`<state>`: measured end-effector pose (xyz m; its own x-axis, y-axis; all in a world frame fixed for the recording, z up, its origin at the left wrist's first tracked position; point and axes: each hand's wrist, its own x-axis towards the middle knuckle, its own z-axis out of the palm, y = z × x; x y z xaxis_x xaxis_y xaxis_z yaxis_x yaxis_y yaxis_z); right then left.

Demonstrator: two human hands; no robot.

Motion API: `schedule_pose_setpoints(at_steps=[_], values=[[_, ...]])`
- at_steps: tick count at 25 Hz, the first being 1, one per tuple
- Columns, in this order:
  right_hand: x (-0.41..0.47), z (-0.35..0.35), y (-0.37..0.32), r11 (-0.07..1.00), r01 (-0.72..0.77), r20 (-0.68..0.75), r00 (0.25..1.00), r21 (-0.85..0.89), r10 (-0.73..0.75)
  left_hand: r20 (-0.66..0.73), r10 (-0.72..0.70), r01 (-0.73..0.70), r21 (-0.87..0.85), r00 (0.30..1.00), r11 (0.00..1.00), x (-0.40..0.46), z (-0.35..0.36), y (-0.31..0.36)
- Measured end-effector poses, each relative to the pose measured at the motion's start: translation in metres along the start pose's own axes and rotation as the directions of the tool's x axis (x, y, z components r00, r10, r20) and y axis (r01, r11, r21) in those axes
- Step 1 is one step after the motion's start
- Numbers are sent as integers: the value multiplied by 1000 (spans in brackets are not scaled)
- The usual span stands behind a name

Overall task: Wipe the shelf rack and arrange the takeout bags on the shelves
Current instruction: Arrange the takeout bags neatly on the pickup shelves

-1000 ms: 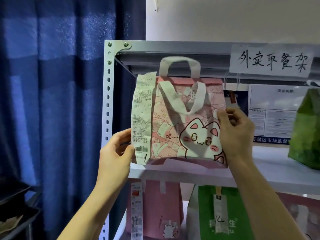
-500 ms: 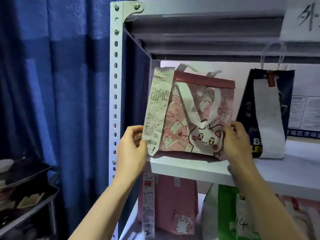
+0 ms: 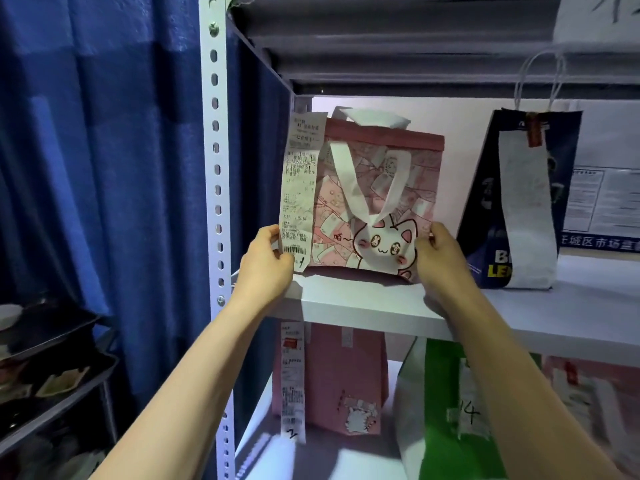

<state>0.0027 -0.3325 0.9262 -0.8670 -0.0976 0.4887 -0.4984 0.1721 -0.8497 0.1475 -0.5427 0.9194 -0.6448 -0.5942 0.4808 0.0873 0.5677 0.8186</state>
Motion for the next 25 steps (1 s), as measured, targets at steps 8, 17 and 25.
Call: schedule_pose_setpoints(at_steps=[8, 17, 25], values=[[-48, -23, -21, 1000, -12, -19, 1000, 23, 12, -7, 60, -60, 30, 998, 998, -43, -17, -1], [-153, -41, -28, 972, 233, -128, 964, -21, -234, -13, 121, -121, -33, 993, 992, -126, -36, -22], [-230, -16, 42, 998, 62, -27, 998, -8, -62, 68, -30, 32, -25, 997, 999, -186, -28, -95]])
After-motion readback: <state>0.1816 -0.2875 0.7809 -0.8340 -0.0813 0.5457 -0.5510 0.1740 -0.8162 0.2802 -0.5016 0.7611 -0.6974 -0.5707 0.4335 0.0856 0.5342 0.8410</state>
